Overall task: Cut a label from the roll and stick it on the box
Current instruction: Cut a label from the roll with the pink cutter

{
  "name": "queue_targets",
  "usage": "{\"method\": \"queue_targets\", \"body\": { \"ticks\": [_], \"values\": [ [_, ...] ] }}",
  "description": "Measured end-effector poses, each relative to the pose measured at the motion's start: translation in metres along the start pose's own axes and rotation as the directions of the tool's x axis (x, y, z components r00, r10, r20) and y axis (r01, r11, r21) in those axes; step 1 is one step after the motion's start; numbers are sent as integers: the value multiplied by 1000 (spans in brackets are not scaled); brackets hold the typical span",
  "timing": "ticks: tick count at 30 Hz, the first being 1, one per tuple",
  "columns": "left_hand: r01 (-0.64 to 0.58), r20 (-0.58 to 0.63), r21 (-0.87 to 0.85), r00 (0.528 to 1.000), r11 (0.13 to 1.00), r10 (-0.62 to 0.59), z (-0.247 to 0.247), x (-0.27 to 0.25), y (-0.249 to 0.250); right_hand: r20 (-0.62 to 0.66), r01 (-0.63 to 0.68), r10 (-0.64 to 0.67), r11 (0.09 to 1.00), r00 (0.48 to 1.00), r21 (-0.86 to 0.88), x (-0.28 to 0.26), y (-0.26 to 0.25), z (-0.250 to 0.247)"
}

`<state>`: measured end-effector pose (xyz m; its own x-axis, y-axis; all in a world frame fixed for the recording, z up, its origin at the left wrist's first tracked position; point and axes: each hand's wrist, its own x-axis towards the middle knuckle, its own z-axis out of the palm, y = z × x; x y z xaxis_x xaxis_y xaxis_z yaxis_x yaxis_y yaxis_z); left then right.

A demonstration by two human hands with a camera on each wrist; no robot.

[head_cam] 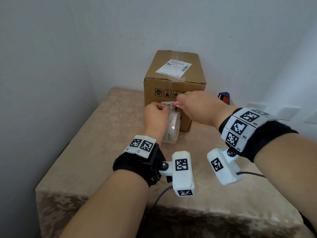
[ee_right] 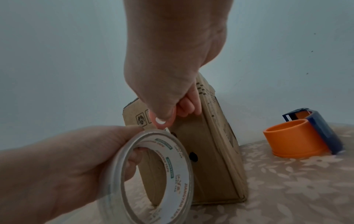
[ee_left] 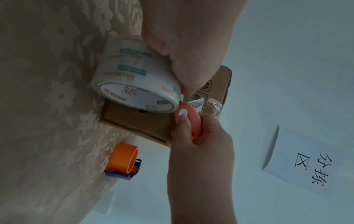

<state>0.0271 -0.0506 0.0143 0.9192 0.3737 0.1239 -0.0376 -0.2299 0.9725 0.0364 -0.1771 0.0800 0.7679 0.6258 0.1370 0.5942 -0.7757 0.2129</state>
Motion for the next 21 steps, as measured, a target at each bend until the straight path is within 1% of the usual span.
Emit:
{"method": "queue_targets", "body": {
  "ticks": [6, 10, 15, 19, 21],
  "values": [
    [-4, 24, 28, 1000, 1000, 4, -2, 0, 3, -6, 4, -4, 1000, 1000, 21, -2, 2, -2],
    [-7, 18, 43, 1000, 999, 6, -3, 1, 4, 7, 2, -2, 1000, 1000, 17, -2, 2, -3],
    [8, 26, 84, 1000, 996, -11, -7, 1, -3, 34, -52, 50, 998, 998, 46, -8, 12, 1],
    [-18, 47, 120, 999, 993, 13, -7, -3, -3, -11, -48, 49, 993, 999, 109, -13, 8, 5],
    [-41, 59, 130, 998, 991, 33, -8, -4, -1, -55, -57, 68, 981, 996, 184, -17, 7, 8]
  ]
}}
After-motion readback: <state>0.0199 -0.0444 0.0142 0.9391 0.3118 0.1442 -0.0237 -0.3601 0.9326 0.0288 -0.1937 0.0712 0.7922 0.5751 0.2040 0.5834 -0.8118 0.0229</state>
